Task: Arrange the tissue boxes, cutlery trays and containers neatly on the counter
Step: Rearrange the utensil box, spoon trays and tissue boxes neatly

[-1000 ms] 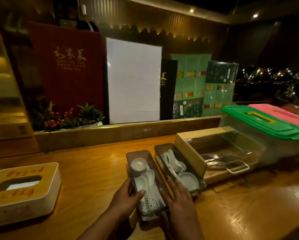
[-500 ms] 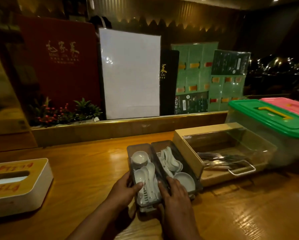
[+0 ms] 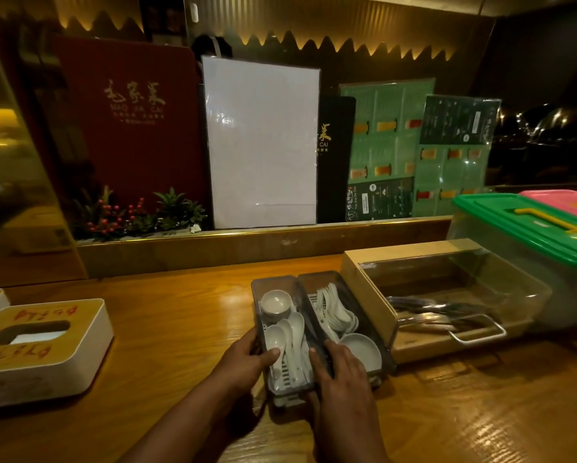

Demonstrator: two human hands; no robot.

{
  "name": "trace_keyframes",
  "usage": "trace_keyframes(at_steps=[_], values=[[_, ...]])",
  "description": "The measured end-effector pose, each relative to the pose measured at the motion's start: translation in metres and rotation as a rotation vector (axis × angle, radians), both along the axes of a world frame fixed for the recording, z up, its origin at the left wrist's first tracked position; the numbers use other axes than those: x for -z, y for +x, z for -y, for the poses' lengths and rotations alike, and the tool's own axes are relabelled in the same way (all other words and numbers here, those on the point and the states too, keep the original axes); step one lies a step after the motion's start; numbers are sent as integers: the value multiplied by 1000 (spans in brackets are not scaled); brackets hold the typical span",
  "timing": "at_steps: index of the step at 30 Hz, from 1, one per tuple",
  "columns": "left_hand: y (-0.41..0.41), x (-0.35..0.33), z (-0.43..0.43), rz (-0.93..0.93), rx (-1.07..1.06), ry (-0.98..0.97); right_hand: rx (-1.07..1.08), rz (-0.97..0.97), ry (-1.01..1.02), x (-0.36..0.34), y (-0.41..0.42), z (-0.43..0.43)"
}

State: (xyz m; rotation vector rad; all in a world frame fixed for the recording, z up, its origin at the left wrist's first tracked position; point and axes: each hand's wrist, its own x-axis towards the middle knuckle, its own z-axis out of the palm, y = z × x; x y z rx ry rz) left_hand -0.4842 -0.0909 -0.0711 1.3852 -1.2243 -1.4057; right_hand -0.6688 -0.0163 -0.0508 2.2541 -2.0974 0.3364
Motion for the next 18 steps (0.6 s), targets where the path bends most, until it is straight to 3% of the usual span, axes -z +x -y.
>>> trace_keyframes(at_steps=[7, 10, 13, 18], values=[[8, -8, -10, 110, -37, -71, -74, 161, 75, -18, 4, -4], [31, -20, -24, 272, -125, -153, -110, 250, 53, -23, 26, -7], [76, -42, -44, 524, -100, -385, -212, 388, -69, -20, 64, -7], [182, -74, -79, 860, -108, -626, -426, 495, -38, -23, 169, -1]])
